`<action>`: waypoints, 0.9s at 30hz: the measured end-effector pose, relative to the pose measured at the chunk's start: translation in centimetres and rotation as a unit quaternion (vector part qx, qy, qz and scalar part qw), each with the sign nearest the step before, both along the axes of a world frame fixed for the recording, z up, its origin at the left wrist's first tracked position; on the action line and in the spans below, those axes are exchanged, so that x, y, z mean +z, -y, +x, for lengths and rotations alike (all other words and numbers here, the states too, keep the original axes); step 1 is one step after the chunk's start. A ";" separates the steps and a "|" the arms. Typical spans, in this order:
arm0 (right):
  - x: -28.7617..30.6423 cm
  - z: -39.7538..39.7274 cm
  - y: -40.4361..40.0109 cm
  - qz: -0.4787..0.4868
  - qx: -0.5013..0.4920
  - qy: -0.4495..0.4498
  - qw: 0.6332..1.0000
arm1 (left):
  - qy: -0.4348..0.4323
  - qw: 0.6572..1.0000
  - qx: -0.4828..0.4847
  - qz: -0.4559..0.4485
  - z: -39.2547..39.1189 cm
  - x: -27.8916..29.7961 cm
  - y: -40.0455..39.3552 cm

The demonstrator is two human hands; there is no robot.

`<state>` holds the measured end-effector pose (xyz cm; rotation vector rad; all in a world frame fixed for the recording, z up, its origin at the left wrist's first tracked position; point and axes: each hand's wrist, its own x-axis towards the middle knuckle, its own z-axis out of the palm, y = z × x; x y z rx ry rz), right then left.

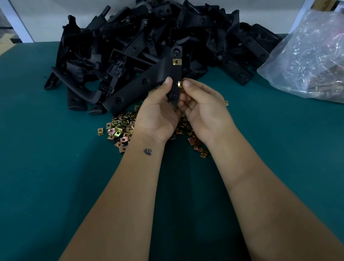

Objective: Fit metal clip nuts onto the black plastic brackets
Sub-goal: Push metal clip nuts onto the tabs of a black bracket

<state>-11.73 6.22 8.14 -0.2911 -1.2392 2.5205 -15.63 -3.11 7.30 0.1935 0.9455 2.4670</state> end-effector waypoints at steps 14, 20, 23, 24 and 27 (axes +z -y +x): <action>0.4 0.5 1.2 0.195 -0.046 0.010 0.980 | -0.067 0.996 -0.051 -0.015 0.2 0.0 0.4; 0.4 0.7 1.6 0.260 -0.082 -0.011 0.962 | -0.069 0.997 -0.019 -0.017 0.2 0.1 0.2; 0.2 0.6 1.6 0.278 -0.079 0.003 0.957 | -0.070 0.997 -0.022 -0.011 0.1 -0.1 0.0; 0.1 0.5 1.5 0.283 -0.073 0.005 0.956 | -0.069 0.997 -0.023 -0.010 0.0 -0.1 0.0; 0.1 0.5 1.6 0.276 -0.050 -0.006 0.960 | -0.073 0.997 -0.009 -0.010 -0.1 -0.3 0.0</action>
